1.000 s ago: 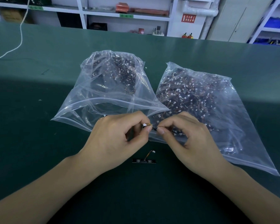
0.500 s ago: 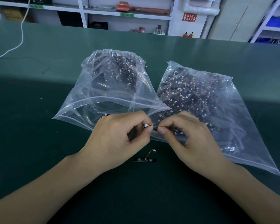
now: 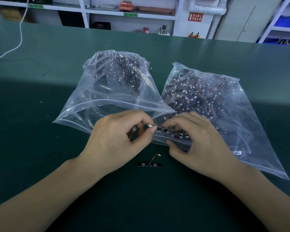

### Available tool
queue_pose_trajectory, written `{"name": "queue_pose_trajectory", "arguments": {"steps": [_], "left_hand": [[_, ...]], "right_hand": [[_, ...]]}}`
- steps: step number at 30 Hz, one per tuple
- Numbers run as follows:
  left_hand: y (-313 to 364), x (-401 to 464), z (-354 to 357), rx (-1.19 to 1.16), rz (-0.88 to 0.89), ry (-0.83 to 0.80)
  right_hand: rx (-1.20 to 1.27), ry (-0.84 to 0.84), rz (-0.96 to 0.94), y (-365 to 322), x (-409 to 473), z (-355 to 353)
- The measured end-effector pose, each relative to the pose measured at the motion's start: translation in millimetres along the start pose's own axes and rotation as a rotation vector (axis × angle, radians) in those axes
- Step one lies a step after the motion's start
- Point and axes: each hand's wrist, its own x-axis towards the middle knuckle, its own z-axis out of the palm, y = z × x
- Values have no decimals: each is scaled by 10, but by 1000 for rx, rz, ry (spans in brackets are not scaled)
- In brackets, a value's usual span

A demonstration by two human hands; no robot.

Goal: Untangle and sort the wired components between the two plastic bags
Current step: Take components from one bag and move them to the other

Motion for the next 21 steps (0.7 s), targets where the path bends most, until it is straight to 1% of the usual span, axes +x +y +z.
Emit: {"name": "queue_pose_trajectory", "arguments": {"steps": [3,8,12,17,21], "left_hand": [[13,-2,2,-13,5,-20],[11,-18,10,0,43,-94],[-12,-8,31,43,42,-86],[7,40,61,171,45,-84],[63,66,79,286,115,-125]], "right_hand": [[-14,0,7,5,8,-3],[60,93,61,-36,-2,-1],[77,123,71,-57,-5,-9],[103,163,60,-69,2,-12],[123,187,49,-75,0,-4]]}}
